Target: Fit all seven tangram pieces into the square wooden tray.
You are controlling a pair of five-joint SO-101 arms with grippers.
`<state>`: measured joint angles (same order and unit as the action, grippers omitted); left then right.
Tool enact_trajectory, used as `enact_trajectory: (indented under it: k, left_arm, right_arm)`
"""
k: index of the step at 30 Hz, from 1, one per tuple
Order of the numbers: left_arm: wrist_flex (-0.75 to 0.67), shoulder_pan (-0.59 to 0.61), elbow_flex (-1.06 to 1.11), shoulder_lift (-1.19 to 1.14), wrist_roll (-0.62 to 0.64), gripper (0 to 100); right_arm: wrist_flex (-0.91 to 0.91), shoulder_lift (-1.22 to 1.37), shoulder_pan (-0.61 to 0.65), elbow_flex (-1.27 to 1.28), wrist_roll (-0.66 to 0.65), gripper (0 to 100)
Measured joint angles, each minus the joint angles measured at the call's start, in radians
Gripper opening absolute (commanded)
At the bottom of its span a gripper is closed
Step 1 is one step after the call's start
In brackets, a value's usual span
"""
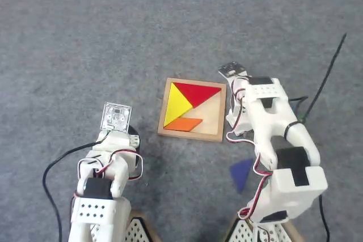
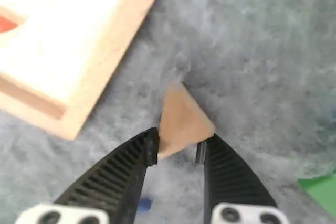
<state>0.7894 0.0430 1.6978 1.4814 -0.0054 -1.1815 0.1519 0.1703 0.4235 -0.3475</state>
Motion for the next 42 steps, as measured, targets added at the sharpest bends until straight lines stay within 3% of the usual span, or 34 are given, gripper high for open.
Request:
enact_trajectory:
  k: [9, 28, 42]
  left_arm:
    - [0.000, 0.000, 0.000, 0.000, 0.000, 2]
    - [0.000, 0.000, 0.000, 0.000, 0.000, 2]
    - [0.000, 0.000, 0.000, 0.000, 0.000, 2]
  right_arm:
    - [-0.080, -0.172, 0.020, -0.040, 0.092, 20.8]
    - [0.021, -0.169, 0.018, 0.038, 0.089, 20.9]
    - [0.192, -0.069, 0.017, 0.101, 0.043, 20.9]
